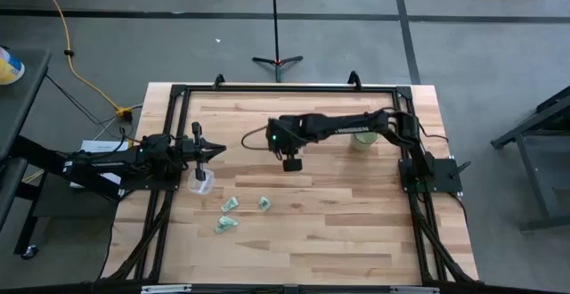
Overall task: Pick and place Stevia / Truvia into bins
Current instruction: Put the stevia packet into the right transparent container, then put the stevia packet into the left transparent container
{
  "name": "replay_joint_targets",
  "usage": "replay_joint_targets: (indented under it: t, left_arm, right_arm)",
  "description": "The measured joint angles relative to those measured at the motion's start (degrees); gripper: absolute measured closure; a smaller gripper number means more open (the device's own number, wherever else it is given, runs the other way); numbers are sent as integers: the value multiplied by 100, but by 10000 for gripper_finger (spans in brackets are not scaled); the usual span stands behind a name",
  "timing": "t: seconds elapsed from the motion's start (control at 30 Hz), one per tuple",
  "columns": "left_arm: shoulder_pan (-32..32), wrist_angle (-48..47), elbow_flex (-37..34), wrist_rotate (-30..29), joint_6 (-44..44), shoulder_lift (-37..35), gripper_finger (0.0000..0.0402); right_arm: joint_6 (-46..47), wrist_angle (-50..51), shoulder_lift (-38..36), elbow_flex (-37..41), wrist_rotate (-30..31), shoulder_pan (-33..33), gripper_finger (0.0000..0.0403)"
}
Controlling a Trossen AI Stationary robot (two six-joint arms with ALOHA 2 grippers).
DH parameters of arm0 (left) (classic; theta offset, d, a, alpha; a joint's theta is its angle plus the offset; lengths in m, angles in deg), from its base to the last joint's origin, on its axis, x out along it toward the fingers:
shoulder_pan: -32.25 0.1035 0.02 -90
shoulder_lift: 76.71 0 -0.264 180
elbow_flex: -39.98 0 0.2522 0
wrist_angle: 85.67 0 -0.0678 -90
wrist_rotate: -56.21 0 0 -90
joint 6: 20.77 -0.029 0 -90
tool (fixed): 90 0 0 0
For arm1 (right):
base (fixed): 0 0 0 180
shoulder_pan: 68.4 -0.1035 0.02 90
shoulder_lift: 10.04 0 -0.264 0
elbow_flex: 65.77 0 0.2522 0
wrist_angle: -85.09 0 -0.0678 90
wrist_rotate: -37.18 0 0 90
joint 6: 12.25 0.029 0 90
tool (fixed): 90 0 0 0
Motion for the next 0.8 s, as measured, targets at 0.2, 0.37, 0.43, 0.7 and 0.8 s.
replay_joint_targets:
  t: [0.2, 0.37, 0.43, 0.7, 0.8]
  left_arm:
    - [0, -2, -2, 0, 0, 0, 341]
    - [0, 0, 0, 0, 0, 0, 341]
    - [0, -2, -2, 0, 0, 0, 342]
    - [0, 0, -2, 2, 0, 0, 341]
    - [0, -2, -2, 3, 0, 0, 341]
  right_arm:
    - [-184, -107, -4, -256, 235, 103, 399]
    - [-9, -131, -11, -170, 353, 272, 378]
    - [103, -93, -11, -135, 474, 335, 354]
    - [121, -81, -11, -135, 47, 474, 229]
    - [156, 409, -30, -135, -89, 471, 203]
